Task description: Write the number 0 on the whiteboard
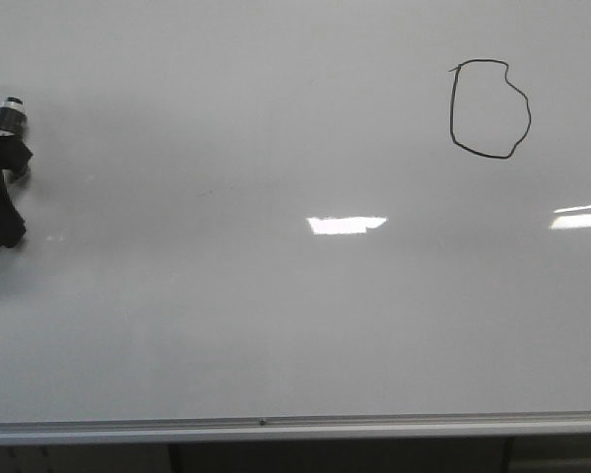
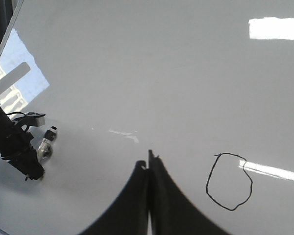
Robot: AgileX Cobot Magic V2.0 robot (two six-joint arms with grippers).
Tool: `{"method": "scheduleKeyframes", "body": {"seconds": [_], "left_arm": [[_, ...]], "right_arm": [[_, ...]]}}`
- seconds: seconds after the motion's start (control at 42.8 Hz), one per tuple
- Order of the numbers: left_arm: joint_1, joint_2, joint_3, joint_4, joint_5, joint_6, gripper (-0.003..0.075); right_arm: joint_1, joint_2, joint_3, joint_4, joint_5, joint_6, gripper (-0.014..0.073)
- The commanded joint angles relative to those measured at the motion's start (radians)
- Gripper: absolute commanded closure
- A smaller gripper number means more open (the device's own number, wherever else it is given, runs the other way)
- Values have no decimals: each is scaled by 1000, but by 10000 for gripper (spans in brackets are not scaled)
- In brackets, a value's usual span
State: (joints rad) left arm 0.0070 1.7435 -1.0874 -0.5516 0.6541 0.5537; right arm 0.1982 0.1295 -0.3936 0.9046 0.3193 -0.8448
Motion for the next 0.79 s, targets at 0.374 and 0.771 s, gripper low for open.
{"method": "scheduleKeyframes", "body": {"seconds": [0.374, 0.771], "left_arm": [[2, -27, -31, -24, -154, -17, 235], [2, -175, -31, 45, -4, -17, 74]], "right_arm": [[0, 11, -25, 20, -60, -1, 662], [0, 11, -25, 20, -62, -1, 662]]}}
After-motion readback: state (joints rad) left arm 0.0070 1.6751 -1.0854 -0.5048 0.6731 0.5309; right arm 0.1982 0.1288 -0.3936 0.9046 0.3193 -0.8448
